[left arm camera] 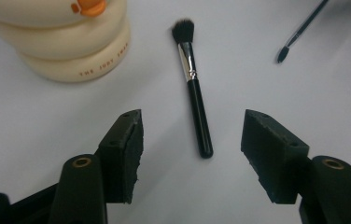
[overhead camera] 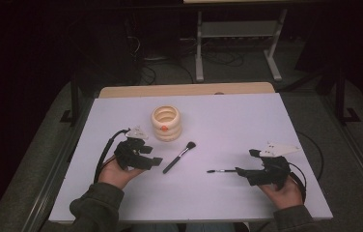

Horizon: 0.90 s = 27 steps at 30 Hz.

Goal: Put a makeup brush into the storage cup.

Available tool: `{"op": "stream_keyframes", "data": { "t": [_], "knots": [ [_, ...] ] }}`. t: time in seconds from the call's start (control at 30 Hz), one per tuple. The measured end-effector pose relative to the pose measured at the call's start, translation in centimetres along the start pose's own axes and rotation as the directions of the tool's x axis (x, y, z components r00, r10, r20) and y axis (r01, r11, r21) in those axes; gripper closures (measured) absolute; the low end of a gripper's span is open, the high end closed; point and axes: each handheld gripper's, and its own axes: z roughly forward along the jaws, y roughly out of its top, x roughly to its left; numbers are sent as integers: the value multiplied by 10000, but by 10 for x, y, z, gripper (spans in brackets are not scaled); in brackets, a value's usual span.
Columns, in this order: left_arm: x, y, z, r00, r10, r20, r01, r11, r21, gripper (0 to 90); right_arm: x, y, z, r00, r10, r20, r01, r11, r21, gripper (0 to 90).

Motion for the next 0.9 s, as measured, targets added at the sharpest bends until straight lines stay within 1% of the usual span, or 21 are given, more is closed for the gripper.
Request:
{"op": "stream_keyframes", "data": {
  "t": [0.03, 0.07, 0.1, 0.13, 0.17, 0.27, 0.33, 0.4, 0.43, 0.47, 0.5, 0.53, 0.57, 0.6, 0.67, 0.7, 0.8, 0.83, 0.87, 0.9],
  "knots": [
    [0, 3, 1, 10000, 67, 5, -67, 10000, 55, 399, 0, 0, -1, 10000, 20, 17, -20, 10000, -21, 154],
    [-1, 4, 3, 10000, 42, 32, -43, 10000, 21, 407, 0, 0, -1, 10000, 54, 46, -54, 10000, -25, 154],
    [-1, 9, 8, 9999, 93, 50, -94, 9997, 204, 411, 0, 0, -1, 10000, 90, 41, -89, 10000, -31, 154],
    [-1, 9, 8, 9999, 93, 50, -94, 9997, 204, 411, 0, 0, -1, 10000, 90, 41, -89, 10000, -31, 154],
    [-1, 12, 11, 9999, 156, 20, -157, 9994, 319, 411, 0, -1, -2, 9999, 119, 23, -119, 9999, 0, 154],
    [-2, 18, 18, 9997, 254, 14, -255, 9984, 510, 419, 1, -2, -4, 10000, 1, 98, -2, 10000, 25, 156],
    [-3, 20, 22, 9997, 242, 57, -245, 9981, 562, 431, 1, -2, -5, 9999, 22, 158, -21, 10000, -59, 156],
    [-2, 22, 28, 9991, 403, 104, -410, 9956, 840, 444, 0, -2, -5, 9998, 63, 164, -62, 10000, -65, 156],
    [-2, 23, 30, 9992, 385, 101, -393, 9949, 924, 447, 0, -2, -5, 9998, 146, 158, -146, 9999, -18, 156],
    [-3, 24, 34, 9993, 361, 107, -371, 9935, 1078, 482, -1, -3, -4, 9999, 92, 125, -91, 10000, -25, 156],
    [-3, 24, 34, 9993, 361, 107, -371, 9935, 1078, 494, 0, -3, -4, 9999, 78, 126, -78, 10000, -5, 156],
    [-3, 24, 36, 9994, 344, 76, -350, 9918, 1230, 496, 1, -3, -5, 9999, 93, 123, -94, 10000, 16, 156],
    [-2, 25, 38, 9994, 311, 144, -328, 9903, 1351, 496, 1, -3, -5, 9999, 93, 123, -94, 10000, 16, 156],
    [-3, 25, 40, 9996, 222, 148, -240, 9906, 1348, 508, 1, -2, -5, 9999, 43, 141, -43, 10000, 8, 156],
    [-3, 26, 44, 9993, 337, 149, -356, 9873, 1546, 517, 0, -2, -5, 9999, 55, 150, -54, 9999, -94, 156],
    [-3, 27, 45, 9996, 246, 156, -267, 9871, 1579, 517, -1, -2, -5, 9998, 64, 167, -62, 9999, -90, 156],
    [-3, 29, 50, 9997, 192, 120, -210, 9851, 1707, 529, -1, -3, -4, 9998, 99, 145, -99, 9999, -25, 156],
    [-4, 30, 53, 9998, 174, 127, -195, 9827, 1844, 536, 0, -2, -5, 9999, 33, 144, -33, 10000, -53, 159],
    [-4, 30, 53, 9998, 174, 127, -195, 9827, 1844, 542, 0, -2, -5, 9999, 33, 144, -33, 10000, -53, 159],
    [-5, 29, 57, 9999, 102, 139, -126, 9825, 1860, 542, 0, -2, -5, 9999, 28, 142, -27, 10000, -89, 159]
  ]
}}
